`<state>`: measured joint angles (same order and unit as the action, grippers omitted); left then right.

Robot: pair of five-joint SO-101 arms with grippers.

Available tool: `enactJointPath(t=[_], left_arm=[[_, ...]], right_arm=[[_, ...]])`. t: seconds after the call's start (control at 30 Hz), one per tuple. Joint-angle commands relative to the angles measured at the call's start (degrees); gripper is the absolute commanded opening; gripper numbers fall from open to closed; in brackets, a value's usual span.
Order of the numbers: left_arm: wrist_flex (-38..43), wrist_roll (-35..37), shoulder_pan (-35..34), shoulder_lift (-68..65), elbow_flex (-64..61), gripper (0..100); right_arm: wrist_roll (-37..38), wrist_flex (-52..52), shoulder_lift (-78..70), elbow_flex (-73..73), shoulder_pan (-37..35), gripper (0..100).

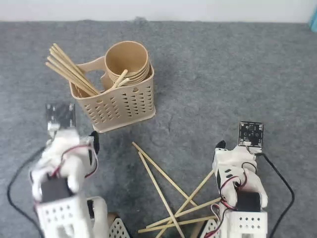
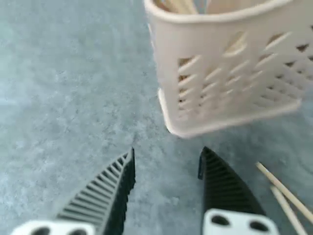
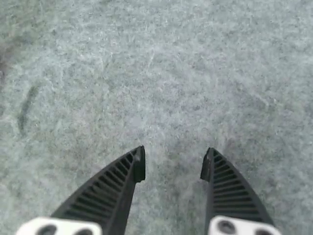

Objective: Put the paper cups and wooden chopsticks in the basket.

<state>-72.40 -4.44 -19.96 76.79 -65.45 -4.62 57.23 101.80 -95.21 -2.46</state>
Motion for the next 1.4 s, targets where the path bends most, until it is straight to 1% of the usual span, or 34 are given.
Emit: enactJointPath(t=[0.0,0.1,0.17,0.27,0.4,0.53,0.57,0.63,0.7,0.83,1.03,1.2,1.27,1.37], left_arm=[[-3.69,8.35,6.86,-21.71,12.97,20],[-4.13,18.90,12.40,-30.86,16.75,20],[-2.64,23.03,16.18,-34.20,17.19,20],[2.81,24.44,20.40,-35.96,15.34,20],[11.69,25.58,23.56,-36.57,8.92,21],[16.97,26.46,26.90,-36.57,1.71,21],[18.90,27.96,27.60,-36.66,-0.40,21],[25.41,32.00,29.27,-36.66,-4.79,21],[30.77,34.37,29.71,-36.66,-7.08,21],[30.86,36.40,31.21,-36.75,-7.25,21],[29.36,36.48,31.30,-36.75,-6.99,21],[26.90,36.48,31.21,-37.36,-5.49,21],[26.46,36.48,30.95,-40.53,-4.00,20],[26.46,36.31,31.65,-48.88,-1.19,20]], right_arm=[[-0.26,0.31,0.48,-1.32,0.48,20.1],[-0.26,0.31,0.48,-1.32,0.48,20.1],[-0.26,0.31,0.48,-1.32,0.48,20.1],[-0.26,0.31,0.48,-1.32,0.57,20.1],[-0.26,0.31,0.48,-1.32,0.75,20.1],[-0.26,0.31,0.48,-1.32,0.75,20.2],[-0.26,0.31,0.48,-1.32,0.75,20.2],[-0.26,0.31,0.48,-1.32,0.57,20.2],[-0.18,0.31,0.48,-1.32,0.48,20.2],[-0.18,0.40,0.48,-1.32,0.66,20.2],[-0.09,1.27,0.75,-1.32,0.84,19.9],[3.60,2.33,0.92,-1.32,0.84,19.9],[3.60,2.33,0.92,-1.32,0.84,19.9],[3.69,2.33,0.92,-1.32,0.84,19.9]])
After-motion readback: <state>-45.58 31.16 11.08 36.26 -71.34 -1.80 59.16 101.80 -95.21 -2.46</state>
